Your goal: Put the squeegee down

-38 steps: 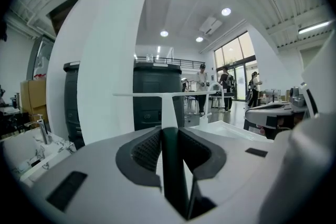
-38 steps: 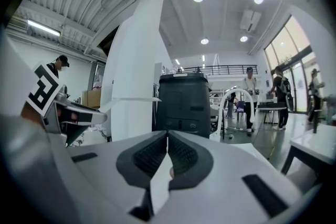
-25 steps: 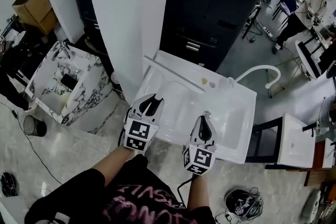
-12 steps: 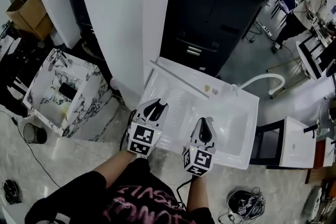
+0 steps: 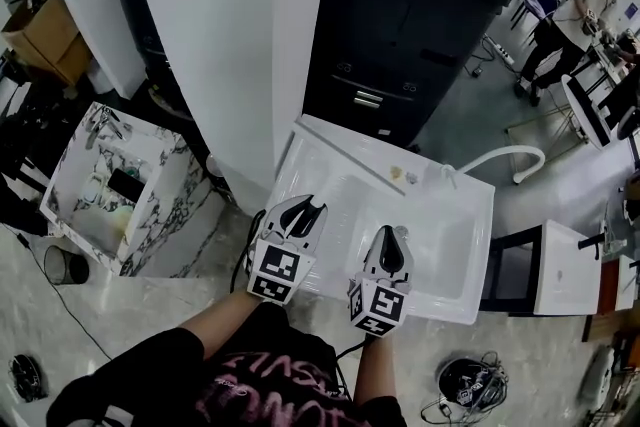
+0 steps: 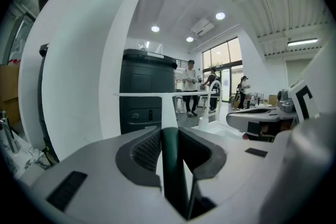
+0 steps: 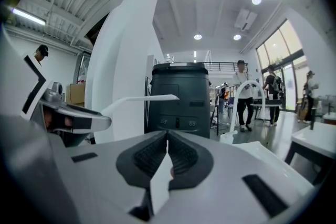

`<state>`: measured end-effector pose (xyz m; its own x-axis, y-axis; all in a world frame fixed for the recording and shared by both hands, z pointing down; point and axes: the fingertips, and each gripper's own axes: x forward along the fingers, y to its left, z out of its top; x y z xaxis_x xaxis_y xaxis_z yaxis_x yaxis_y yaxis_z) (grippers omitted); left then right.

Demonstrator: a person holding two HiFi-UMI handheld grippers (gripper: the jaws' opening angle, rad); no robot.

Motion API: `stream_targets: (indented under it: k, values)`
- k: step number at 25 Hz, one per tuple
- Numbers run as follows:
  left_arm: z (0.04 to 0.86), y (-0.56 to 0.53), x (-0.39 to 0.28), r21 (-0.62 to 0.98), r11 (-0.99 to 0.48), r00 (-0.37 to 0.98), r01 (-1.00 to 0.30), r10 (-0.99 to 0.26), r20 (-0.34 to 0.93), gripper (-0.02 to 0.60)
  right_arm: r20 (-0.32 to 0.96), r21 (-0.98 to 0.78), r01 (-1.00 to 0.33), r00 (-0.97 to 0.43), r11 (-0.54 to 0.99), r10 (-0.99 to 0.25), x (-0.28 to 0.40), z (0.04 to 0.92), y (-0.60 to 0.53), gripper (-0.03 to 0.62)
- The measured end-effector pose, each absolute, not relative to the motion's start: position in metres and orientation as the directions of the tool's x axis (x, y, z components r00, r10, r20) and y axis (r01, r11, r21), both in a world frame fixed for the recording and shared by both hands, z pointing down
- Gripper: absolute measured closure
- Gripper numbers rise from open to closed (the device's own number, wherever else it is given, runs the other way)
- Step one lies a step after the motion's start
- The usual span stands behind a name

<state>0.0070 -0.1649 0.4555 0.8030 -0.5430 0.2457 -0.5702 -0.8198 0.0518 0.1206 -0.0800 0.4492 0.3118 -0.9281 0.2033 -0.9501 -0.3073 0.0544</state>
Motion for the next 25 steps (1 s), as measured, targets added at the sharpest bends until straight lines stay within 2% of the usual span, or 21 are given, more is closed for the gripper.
stream_targets:
  k: [25]
  values:
    - [0.445,-0.189,0.015,0.077,-0.839,0.831,-0.538,-0.513,0.215,0.488,0.175,0.102,-0.941,0.338,-0.324,-0.925,0.122,0.428,-0.104,0.572]
